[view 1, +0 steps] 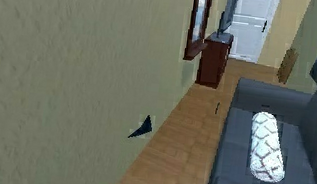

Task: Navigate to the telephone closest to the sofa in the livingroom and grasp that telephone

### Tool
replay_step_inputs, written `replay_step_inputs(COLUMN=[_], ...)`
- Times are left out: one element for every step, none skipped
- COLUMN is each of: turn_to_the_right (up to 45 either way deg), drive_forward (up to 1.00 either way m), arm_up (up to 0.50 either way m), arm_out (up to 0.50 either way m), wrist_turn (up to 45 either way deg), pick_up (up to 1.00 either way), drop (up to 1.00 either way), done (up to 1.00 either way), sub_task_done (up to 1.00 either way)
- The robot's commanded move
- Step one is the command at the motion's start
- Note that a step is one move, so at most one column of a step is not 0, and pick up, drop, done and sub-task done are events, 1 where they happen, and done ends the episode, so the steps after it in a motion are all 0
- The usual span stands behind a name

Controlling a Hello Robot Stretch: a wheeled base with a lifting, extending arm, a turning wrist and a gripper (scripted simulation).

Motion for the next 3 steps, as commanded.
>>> replay_step_inputs(turn_to_the_right=[0.0, 0.0, 0.0], drive_forward=[0.00, 0.00, 0.00], arm_up=[-0.14, 0.00, 0.10], arm_out=[0.00, 0.00, 0.00], wrist_turn=[0.0, 0.0, 0.0], pick_up=[0.00, 1.00, 0.00], drop=[0.00, 0.00, 0.00], done=[0.00, 0.00, 0.00], sub_task_done=[0.00, 0.00, 0.00])
